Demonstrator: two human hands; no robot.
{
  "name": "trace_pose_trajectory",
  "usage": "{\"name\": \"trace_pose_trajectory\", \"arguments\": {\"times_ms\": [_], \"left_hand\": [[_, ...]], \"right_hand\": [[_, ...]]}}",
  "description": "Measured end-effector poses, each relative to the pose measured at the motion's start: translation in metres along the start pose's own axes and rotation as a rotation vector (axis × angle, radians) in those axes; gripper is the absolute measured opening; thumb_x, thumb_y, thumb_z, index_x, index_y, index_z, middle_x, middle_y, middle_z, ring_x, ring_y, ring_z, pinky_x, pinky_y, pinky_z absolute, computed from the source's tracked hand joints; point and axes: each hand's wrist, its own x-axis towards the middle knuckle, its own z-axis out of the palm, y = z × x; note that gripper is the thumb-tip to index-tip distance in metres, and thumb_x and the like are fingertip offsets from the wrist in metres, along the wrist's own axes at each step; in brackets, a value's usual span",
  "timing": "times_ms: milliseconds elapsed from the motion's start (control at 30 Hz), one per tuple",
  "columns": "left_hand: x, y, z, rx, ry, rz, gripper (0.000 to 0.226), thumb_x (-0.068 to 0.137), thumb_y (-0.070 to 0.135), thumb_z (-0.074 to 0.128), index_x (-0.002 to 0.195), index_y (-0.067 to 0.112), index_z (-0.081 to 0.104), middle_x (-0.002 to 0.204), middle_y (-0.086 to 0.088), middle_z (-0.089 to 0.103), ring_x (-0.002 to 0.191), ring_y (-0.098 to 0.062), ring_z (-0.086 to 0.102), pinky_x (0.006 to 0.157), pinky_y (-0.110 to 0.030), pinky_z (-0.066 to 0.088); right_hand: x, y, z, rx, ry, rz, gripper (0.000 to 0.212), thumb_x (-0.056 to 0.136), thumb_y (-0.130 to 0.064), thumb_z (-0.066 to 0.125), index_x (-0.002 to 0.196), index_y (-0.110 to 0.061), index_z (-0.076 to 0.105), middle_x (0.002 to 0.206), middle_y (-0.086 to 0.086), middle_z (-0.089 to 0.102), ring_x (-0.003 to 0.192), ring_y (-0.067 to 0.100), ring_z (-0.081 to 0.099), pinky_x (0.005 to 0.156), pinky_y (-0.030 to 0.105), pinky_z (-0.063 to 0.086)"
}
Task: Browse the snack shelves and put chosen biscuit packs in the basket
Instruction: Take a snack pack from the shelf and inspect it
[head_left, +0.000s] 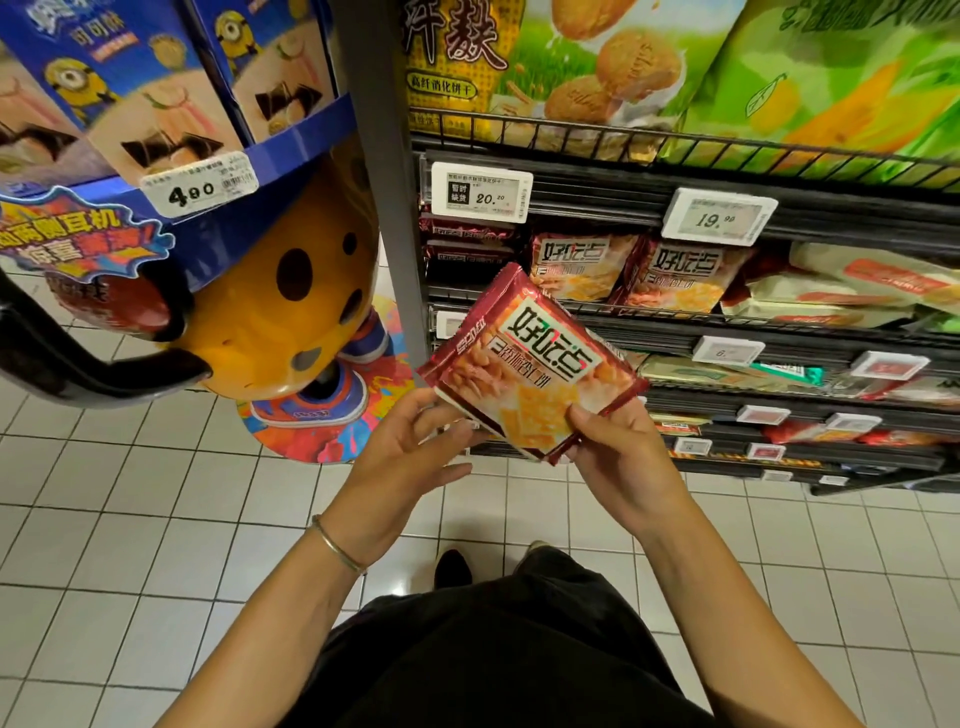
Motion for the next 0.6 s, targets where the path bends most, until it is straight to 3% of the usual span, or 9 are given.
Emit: {"name": "trace_pose_trajectory", "arguments": {"times_ms": [133, 233, 333, 467, 533, 600], "left_hand": [[0.002, -0.005, 0.009, -0.188, 0.021, 0.068, 0.051, 0.091, 0.017, 0.061, 0.14, 0.01, 0.049, 0.135, -0.019, 0.065, 0.125, -0.036, 0.064, 0.101, -0.052, 0.056], [0.005, -0.004, 0.007, -0.257, 0.046, 0.113, 0.05, 0.091, 0.018, 0.061, 0.139, 0.01, 0.048, 0.134, -0.016, 0.067, 0.125, -0.033, 0.065, 0.093, -0.046, 0.059], [0.008, -0.003, -0.003, -0.272, 0.049, 0.122, 0.046, 0.093, 0.023, 0.06, 0.138, 0.015, 0.054, 0.134, -0.011, 0.068, 0.122, -0.03, 0.067, 0.09, -0.044, 0.06], [0.01, 0.0, -0.008, -0.2, 0.027, 0.043, 0.03, 0.094, 0.037, 0.057, 0.117, 0.033, 0.075, 0.129, -0.007, 0.072, 0.118, -0.029, 0.069, 0.094, -0.05, 0.059], [0.011, 0.001, -0.008, -0.225, 0.004, -0.031, 0.036, 0.095, 0.04, 0.055, 0.124, 0.027, 0.073, 0.133, -0.011, 0.069, 0.124, -0.034, 0.065, 0.103, -0.053, 0.054], [0.01, 0.002, -0.007, -0.258, 0.002, -0.117, 0.049, 0.094, 0.04, 0.055, 0.137, 0.017, 0.064, 0.137, -0.016, 0.066, 0.128, -0.037, 0.061, 0.106, -0.051, 0.051]], "right_hand": [[-0.004, 0.003, 0.005, -0.122, -0.076, 0.023, 0.065, 0.082, 0.004, 0.07, 0.143, -0.004, 0.05, 0.134, 0.016, 0.069, 0.129, 0.032, 0.064, 0.092, 0.035, 0.058], [-0.005, -0.003, 0.01, -0.234, -0.108, 0.005, 0.065, 0.077, 0.002, 0.078, 0.137, -0.013, 0.054, 0.127, 0.015, 0.072, 0.124, 0.032, 0.066, 0.092, 0.034, 0.057], [-0.007, -0.016, 0.014, -0.267, -0.177, 0.01, 0.06, 0.082, -0.019, 0.079, 0.137, -0.01, 0.056, 0.134, 0.021, 0.066, 0.126, 0.035, 0.063, 0.095, 0.043, 0.055], [-0.01, -0.029, 0.013, -0.169, -0.212, 0.058, 0.068, 0.092, -0.052, 0.07, 0.146, -0.013, 0.052, 0.147, 0.022, 0.057, 0.132, 0.041, 0.057, 0.107, 0.058, 0.05], [-0.009, -0.031, 0.016, -0.239, -0.193, 0.066, 0.057, 0.102, -0.041, 0.056, 0.153, -0.02, 0.044, 0.143, 0.021, 0.061, 0.127, 0.041, 0.062, 0.099, 0.053, 0.055], [-0.008, -0.032, 0.021, -0.447, -0.147, 0.015, 0.061, 0.098, -0.026, 0.059, 0.155, -0.036, 0.04, 0.144, 0.011, 0.062, 0.126, 0.031, 0.065, 0.093, 0.045, 0.059]]}}
